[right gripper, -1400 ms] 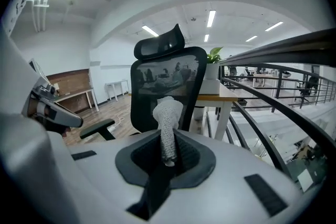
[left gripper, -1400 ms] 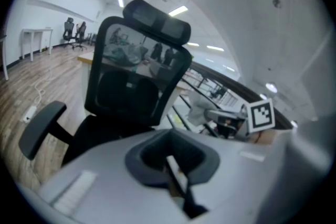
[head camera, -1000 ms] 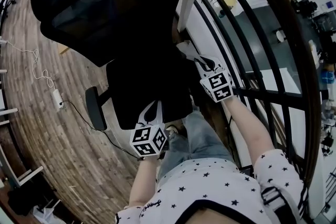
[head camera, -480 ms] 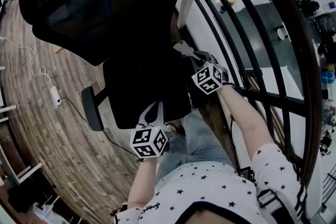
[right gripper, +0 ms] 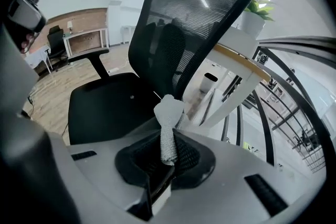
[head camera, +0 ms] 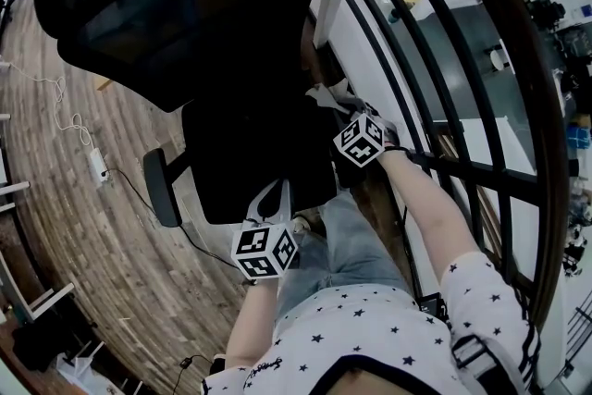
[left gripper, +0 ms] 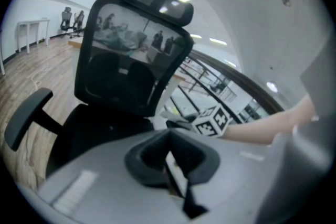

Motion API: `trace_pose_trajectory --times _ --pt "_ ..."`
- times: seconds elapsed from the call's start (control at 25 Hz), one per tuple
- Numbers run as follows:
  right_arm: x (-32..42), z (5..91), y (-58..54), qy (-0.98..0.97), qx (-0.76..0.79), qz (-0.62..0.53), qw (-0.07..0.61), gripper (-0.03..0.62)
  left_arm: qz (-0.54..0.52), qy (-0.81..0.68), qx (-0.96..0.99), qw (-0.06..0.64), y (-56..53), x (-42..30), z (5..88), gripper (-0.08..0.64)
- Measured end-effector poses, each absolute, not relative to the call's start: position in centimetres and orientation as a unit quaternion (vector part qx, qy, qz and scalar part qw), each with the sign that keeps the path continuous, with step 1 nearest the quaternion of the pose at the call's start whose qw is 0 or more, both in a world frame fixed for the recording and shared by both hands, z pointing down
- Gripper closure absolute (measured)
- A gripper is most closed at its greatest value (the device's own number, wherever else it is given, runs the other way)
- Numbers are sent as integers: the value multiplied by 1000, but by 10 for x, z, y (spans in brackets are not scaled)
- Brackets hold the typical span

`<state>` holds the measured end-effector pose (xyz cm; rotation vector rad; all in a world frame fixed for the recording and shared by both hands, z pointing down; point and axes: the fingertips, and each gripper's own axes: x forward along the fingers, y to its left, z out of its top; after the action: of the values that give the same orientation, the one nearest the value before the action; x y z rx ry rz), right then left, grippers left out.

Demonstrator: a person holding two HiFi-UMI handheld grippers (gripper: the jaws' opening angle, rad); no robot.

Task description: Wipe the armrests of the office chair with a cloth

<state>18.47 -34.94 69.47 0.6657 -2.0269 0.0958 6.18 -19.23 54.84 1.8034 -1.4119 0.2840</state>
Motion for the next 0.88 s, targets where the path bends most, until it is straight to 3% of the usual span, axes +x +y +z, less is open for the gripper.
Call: trace_pose_trajectory --times 0.88 --pt "187 696 -337 -820 290 100 484 558 110 -570 711 398 -170 59 541 554"
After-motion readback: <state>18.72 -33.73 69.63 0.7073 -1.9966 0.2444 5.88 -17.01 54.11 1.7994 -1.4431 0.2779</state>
